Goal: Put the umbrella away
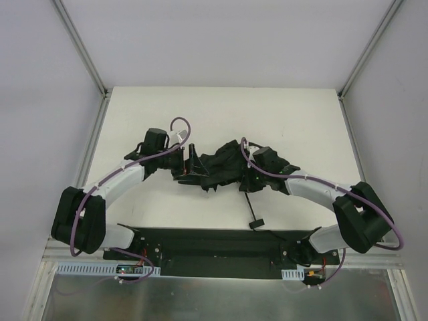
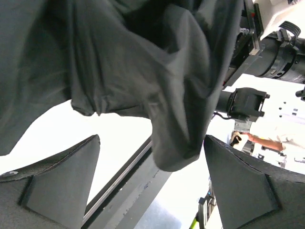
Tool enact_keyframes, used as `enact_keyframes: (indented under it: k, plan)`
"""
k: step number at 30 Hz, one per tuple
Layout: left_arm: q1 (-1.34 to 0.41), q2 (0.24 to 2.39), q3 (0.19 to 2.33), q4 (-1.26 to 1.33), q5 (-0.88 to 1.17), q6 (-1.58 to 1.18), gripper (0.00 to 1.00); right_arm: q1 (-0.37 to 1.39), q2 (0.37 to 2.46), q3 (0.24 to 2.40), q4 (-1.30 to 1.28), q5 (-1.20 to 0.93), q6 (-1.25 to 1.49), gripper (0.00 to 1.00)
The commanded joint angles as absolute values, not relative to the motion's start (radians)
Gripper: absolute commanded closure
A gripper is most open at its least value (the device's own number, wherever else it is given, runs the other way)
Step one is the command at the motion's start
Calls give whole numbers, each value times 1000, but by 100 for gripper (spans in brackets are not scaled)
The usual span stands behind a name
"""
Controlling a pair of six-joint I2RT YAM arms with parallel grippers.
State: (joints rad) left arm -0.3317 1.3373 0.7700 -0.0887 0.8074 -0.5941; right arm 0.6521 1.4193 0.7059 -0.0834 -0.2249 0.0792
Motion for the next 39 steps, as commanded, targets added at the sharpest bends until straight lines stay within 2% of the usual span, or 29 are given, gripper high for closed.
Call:
enact_keyframes:
  k: [1,5,6,7,8,9,10,11,17,24,32,38,39]
  plan:
    - [-364,1368,807,-51,847,-587,12,650,1384,719,-63,-259,81,100]
    - [-383,1413,856,-29,851,-600,12,652,1405,736,-63,-273,84,100]
    - [-387,1423,859,-28,851,-600,15,652,1407,738,-63,-273,84,100]
    - [-387,1433,859,-28,851,-597,26,650,1404,738,-63,-272,86,100]
    - [-385,1449,859,-37,842,-585,42,652,1402,739,-63,-270,86,100]
    - [-380,1465,859,-75,791,-568,62,652,1401,736,-63,-268,87,100]
    - [-373,1482,856,-110,752,-551,87,650,1399,735,-64,-268,87,100]
    - [-361,1502,848,-141,720,-536,99,649,1396,735,-64,-271,87,100]
    - [-321,1607,824,-141,666,-463,100,649,1425,749,-61,-353,86,100]
    - [-325,1764,860,-109,606,-518,100,669,1496,799,-57,-406,118,100]
    - [-558,1891,1069,-40,621,-731,100,700,1566,864,-40,-422,158,100]
    - [-531,1905,1022,-40,627,-690,100,700,1574,862,-84,-397,160,100]
    - [-528,1901,1008,-41,621,-680,100,701,1566,865,-116,-385,158,92]
